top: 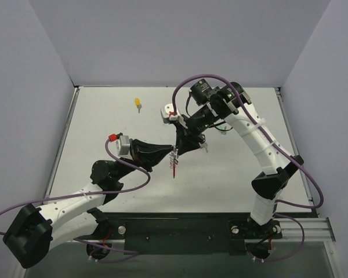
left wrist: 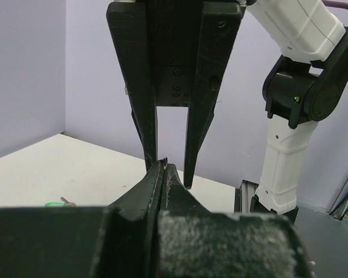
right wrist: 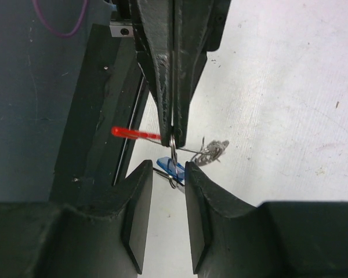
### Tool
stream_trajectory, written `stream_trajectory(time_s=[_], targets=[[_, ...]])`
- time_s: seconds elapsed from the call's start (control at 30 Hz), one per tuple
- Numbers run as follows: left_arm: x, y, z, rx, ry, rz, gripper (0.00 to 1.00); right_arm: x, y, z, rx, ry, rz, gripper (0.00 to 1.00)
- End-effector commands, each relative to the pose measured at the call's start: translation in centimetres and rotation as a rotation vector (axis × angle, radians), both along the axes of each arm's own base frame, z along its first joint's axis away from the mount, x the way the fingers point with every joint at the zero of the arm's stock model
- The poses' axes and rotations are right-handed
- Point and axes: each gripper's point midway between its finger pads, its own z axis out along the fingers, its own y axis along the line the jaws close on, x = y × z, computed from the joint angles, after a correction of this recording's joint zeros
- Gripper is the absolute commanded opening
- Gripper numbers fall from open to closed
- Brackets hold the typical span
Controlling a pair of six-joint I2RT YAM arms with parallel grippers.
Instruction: Put the keys on the keyring
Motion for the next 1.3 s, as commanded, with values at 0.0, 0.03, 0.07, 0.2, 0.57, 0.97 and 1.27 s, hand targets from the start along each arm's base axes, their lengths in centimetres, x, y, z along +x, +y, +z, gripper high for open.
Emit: stream_trajectory(time_s=[0.0, 0.03, 0.07, 0.2, 0.57, 0.97, 1.27], targets=[[-0.5, 1.1, 2.4, -0.046, -0.078, 0.037, 0.0, -1.9, -2.2, 0.8, -0.044, 0.097, -0.036, 0.25], [-0.4, 1.1, 2.3, -0.041, -0.076, 0.039, 0.0, -1.9, -2.2, 0.8, -0.044, 0.095, -0.036, 0.25], [-0.4, 1.1, 2.3, -0.039, -0.076, 0.04, 0.0, -1.9, -2.2, 0.9, -0.038, 0.092, -0.041, 0.25], [-0.3, 1.0, 2.2, -0.04, -0.077, 0.039, 0.0, -1.9, -2.2, 0.9, -0.037, 0.099, -0.041, 0.24], [-0.2, 0.7, 2.3, -0.04, -0.076, 0.031, 0.0, -1.9, -2.1, 1.4, -0.027, 0.101, -0.05, 0.15], [-0.3, 0.9, 2.4, -0.051, -0.085, 0.033, 0.0, -2.3, -1.7, 0.6, -0.041, 0.135, -0.045, 0.0], [-0.6, 1.0, 3.1, -0.078, -0.112, 0.031, 0.0, -2.8, -0.9, 0.1, -0.045, 0.181, -0.039, 0.0]])
